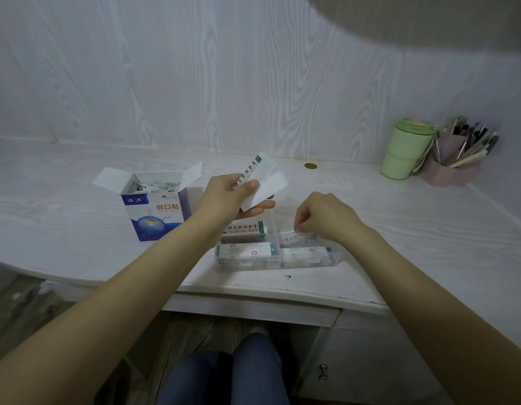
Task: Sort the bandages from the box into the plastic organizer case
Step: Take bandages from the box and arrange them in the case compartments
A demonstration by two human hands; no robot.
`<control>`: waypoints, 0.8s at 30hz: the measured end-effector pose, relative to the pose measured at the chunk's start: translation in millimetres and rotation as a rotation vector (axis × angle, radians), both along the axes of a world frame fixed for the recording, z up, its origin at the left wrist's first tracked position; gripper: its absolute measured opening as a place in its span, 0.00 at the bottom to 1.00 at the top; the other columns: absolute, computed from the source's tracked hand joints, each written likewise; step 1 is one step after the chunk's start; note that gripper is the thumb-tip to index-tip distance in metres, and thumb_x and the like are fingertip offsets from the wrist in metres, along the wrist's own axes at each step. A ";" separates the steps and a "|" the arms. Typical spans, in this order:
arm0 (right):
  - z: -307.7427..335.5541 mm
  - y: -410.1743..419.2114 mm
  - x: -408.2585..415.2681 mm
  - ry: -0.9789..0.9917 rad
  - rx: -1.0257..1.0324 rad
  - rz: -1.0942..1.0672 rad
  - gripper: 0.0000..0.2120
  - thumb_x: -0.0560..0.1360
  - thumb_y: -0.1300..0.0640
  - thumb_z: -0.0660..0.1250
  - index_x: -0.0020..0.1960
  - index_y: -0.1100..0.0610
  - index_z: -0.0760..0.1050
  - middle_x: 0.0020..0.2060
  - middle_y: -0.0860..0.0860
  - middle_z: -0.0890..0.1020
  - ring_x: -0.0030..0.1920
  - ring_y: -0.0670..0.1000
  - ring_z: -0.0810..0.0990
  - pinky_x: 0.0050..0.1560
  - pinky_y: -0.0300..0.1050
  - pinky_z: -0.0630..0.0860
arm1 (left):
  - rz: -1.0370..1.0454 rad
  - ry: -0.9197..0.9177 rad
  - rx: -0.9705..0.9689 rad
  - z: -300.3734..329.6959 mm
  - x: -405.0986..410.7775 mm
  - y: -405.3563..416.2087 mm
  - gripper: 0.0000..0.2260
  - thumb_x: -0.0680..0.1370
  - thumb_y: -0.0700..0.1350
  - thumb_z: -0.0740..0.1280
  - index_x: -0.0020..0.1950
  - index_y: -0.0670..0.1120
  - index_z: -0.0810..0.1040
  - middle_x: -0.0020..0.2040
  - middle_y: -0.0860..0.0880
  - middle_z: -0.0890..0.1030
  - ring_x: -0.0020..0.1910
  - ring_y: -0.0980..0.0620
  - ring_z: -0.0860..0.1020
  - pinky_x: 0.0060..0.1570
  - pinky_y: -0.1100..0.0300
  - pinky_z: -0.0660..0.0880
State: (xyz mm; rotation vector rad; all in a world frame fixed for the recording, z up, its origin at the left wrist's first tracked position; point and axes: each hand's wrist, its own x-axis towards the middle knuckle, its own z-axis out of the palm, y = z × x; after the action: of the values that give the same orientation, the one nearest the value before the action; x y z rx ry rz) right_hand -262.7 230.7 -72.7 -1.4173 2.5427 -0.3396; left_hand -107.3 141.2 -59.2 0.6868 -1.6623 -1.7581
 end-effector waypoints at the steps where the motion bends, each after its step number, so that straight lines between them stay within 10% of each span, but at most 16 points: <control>1: -0.1 0.2 0.4 -0.002 0.006 0.003 0.06 0.73 0.59 0.68 0.37 0.53 0.79 0.36 0.49 0.81 0.40 0.51 0.78 0.37 0.42 0.73 | -0.002 0.002 -0.001 0.3 0.0 0.3 0.08 0.81 0.39 0.60 0.45 0.48 0.75 0.44 0.44 0.83 0.39 0.50 0.84 0.41 0.62 0.81; 12: -3.9 13.3 9.7 -0.093 0.013 0.012 0.19 0.79 0.54 0.62 0.30 0.58 0.68 0.25 0.51 0.67 0.26 0.50 0.65 0.29 0.42 0.59 | -0.014 0.007 0.002 2.0 1.5 3.1 0.07 0.81 0.39 0.60 0.46 0.47 0.76 0.44 0.44 0.83 0.42 0.48 0.84 0.44 0.60 0.81; 17: 11.3 24.6 10.7 -0.497 -0.487 0.015 0.08 0.75 0.57 0.67 0.54 0.51 0.80 0.45 0.47 0.83 0.45 0.46 0.80 0.39 0.35 0.71 | -0.028 0.029 0.049 0.1 2.0 4.6 0.06 0.81 0.39 0.61 0.48 0.46 0.76 0.46 0.43 0.83 0.44 0.47 0.84 0.44 0.60 0.81; 24: 16.6 27.3 15.8 -0.727 -0.731 -0.048 0.02 0.73 0.63 0.71 0.45 0.58 0.80 0.34 0.50 0.82 0.30 0.43 0.79 0.32 0.35 0.71 | -0.132 -0.009 0.079 -2.2 -0.6 15.1 0.08 0.79 0.39 0.63 0.57 0.38 0.77 0.49 0.40 0.84 0.46 0.43 0.84 0.46 0.57 0.81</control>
State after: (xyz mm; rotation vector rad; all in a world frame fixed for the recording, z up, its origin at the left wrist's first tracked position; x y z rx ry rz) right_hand -247.0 258.0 -56.1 -1.0933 1.8928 -1.5799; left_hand -107.9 156.3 -61.4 0.6337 -1.6852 -1.9245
